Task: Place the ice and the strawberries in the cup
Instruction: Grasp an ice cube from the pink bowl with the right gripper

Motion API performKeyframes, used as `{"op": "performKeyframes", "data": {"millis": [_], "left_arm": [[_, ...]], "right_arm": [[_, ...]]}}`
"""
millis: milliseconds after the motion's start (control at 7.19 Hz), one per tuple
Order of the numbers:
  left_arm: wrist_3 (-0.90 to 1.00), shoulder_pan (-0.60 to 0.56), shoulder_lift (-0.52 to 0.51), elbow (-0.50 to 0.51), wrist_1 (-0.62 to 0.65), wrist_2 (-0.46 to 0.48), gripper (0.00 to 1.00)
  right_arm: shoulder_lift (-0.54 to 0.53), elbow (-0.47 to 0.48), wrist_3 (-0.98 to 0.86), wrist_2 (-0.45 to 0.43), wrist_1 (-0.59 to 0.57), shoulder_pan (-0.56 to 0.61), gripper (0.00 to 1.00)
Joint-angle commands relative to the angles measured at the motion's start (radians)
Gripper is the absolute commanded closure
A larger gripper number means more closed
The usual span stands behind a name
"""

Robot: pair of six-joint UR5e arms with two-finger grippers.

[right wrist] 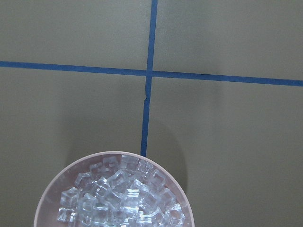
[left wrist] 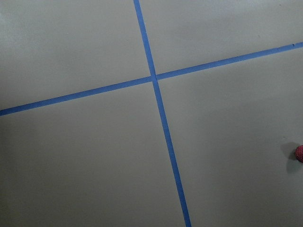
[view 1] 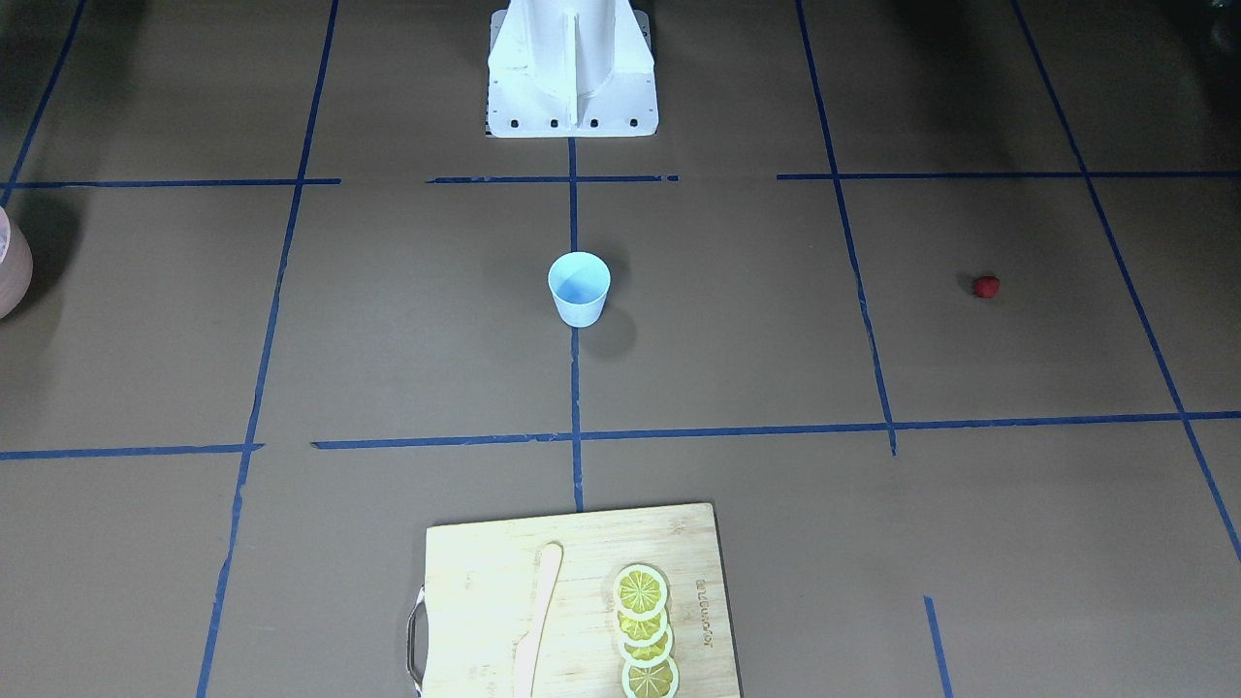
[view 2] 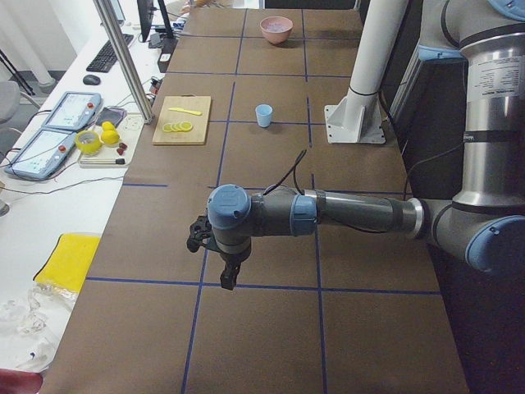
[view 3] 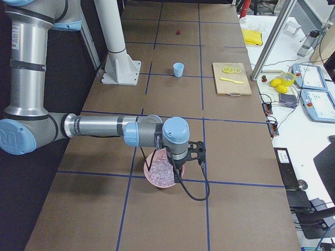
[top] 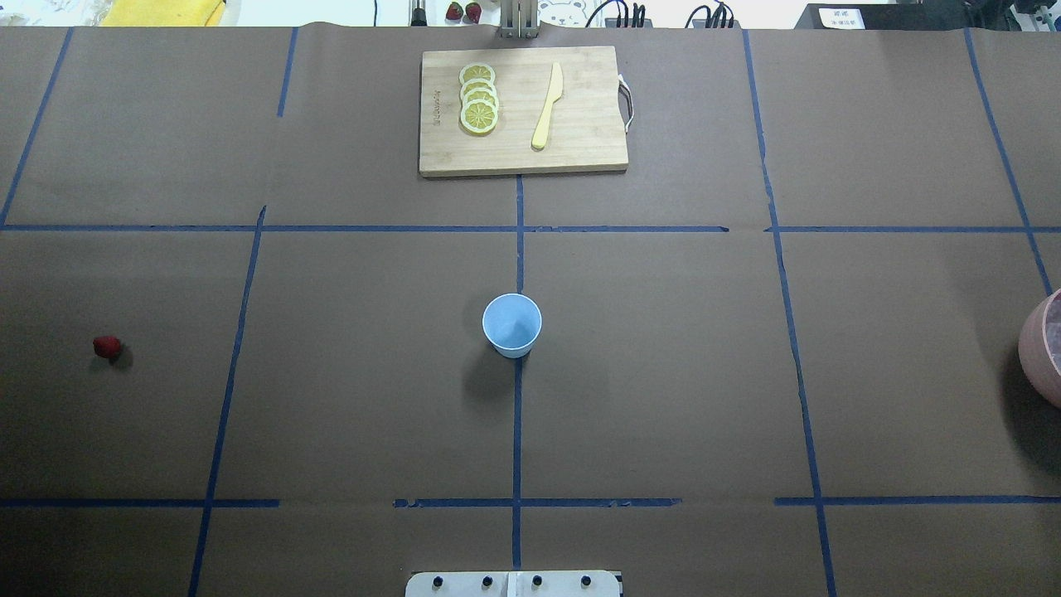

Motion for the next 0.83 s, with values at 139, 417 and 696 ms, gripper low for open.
{"op": "performKeyframes", "data": {"millis": [139,417,696], "left_arm": [[-0.005,0.0,-0.005,-0.003,0.003,0.002,0.0],[-0.005,0.0,-0.003,-0.003,0.003,0.002,0.0],[-0.005,0.0,-0.002,-0.005,0.003,0.002,0.0]], "right_arm": [[-0.002,0.002,0.0,0.0,0.0,0.0,0.0],[0.001,0.008,-0.001,0.003,0.012,-0.008,0.0],[-0.008,0.012,-0.006,0.003,0.144,-0.079,0.0]]}}
